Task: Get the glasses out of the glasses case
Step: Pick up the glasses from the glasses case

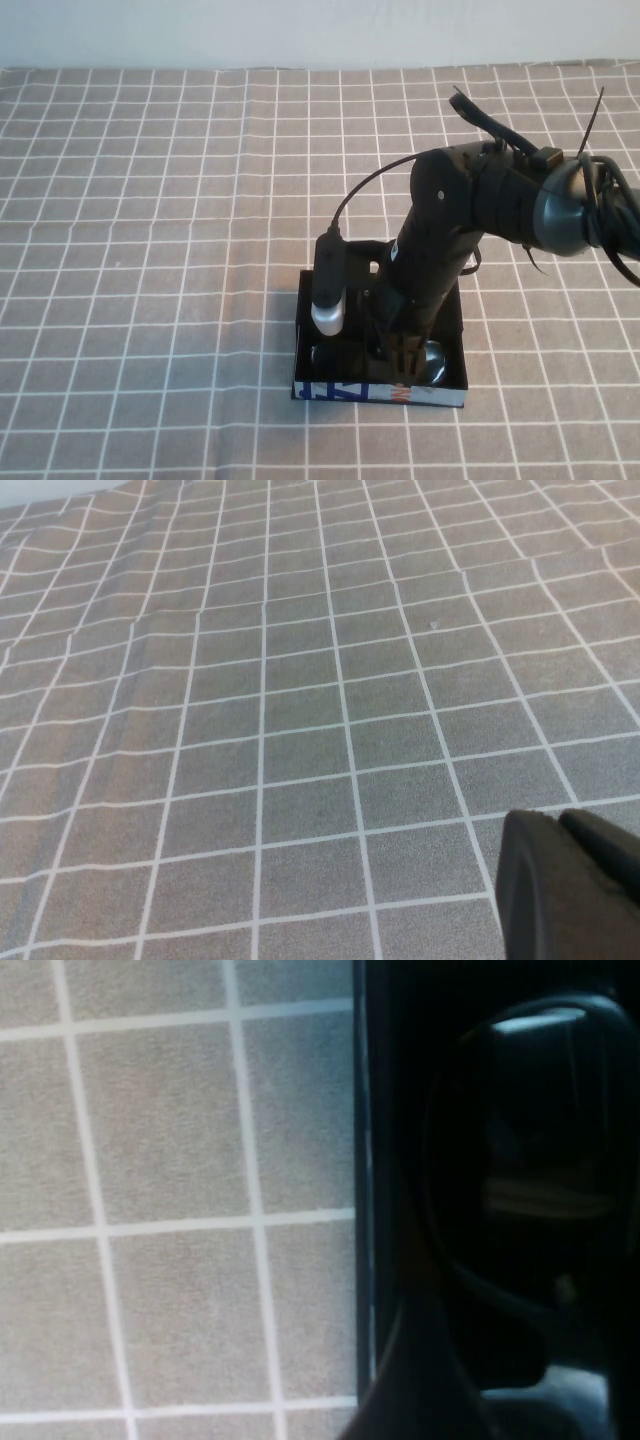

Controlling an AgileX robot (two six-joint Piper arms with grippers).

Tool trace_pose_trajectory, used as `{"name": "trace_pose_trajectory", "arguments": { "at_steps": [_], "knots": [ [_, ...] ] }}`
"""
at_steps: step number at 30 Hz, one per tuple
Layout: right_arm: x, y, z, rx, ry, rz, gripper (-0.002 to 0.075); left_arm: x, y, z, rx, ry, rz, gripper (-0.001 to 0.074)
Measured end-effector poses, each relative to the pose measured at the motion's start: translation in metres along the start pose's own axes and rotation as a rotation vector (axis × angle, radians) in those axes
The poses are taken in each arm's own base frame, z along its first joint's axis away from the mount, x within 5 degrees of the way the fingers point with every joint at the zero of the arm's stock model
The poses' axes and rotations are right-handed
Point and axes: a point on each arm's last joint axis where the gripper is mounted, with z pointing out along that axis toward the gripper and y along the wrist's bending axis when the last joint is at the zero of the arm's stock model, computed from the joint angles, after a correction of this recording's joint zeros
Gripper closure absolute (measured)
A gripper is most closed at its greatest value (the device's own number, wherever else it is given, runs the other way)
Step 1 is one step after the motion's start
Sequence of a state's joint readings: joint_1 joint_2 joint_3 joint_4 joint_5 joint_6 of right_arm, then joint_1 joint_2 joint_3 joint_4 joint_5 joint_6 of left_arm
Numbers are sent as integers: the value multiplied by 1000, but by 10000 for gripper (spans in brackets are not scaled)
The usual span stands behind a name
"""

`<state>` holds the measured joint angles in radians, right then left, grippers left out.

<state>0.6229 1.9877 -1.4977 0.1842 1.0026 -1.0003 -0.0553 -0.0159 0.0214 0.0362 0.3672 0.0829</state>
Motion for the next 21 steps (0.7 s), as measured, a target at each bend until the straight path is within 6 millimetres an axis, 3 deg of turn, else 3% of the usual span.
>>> {"name": "trace_pose_trajectory", "arguments": {
  "at_steps": [15,17,21],
  "knots": [
    [0,-1,9,-9,-1,8,334,0,0,0,0,0,0,739],
    [-1,-1,13,-14,0,11,387,0,0,0,0,0,0,739],
    [-2,-3,10,-3,-9,13,611,0,0,0,0,0,0,740]
  ]
}}
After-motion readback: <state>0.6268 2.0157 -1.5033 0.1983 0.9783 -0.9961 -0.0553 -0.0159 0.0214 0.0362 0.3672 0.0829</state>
